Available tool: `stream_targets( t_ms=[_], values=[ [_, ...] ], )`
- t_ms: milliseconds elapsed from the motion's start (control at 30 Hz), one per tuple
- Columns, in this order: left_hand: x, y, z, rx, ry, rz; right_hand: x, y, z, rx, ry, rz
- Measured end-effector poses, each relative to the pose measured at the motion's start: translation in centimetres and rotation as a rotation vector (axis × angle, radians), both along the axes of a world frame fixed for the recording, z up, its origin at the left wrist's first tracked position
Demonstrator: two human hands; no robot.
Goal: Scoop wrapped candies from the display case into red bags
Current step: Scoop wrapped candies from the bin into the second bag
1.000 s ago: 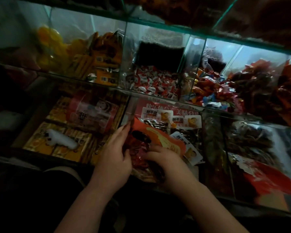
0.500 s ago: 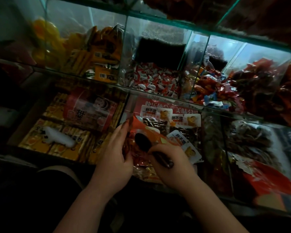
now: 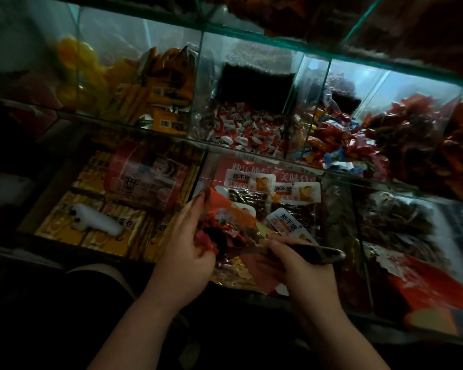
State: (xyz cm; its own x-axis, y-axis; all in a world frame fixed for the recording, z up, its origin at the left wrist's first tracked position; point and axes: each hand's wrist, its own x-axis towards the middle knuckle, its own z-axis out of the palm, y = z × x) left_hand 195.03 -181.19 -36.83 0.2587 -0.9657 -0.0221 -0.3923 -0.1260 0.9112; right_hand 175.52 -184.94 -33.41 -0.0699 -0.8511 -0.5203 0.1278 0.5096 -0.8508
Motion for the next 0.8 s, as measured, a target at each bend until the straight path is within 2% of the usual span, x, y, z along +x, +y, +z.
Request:
stream_targets(
  t_ms=[167, 300, 367, 633, 800],
  values=[
    [-0.7, 0.0, 0.7, -0.043, -0.092, 0.023, -2.5, 0.6, 1.7, -0.025, -0.092, -0.092],
    [-2.5, -0.1, 2.8, -0.276, -0.315, 0.163, -4.6, 1.1, 3.4, -0.032, -0.165, -0.132],
    [-3.6, -0.2, 3.4, -0.340, -0.386, 0.128, -6.0, 1.4, 4.6, -0.036, -0.200, -0.153],
    [-6.8, -2.3, 3.2, -0.100, -0.525, -0.048, -10.4, 2.7, 9.5, -0.122, -0.284, -0.180],
    [-7.9, -3.4, 5.2, -0.135, -0.650, -0.066, -10.5, 3.2, 11.8, -0.152, -0.307, -0.186]
  ],
)
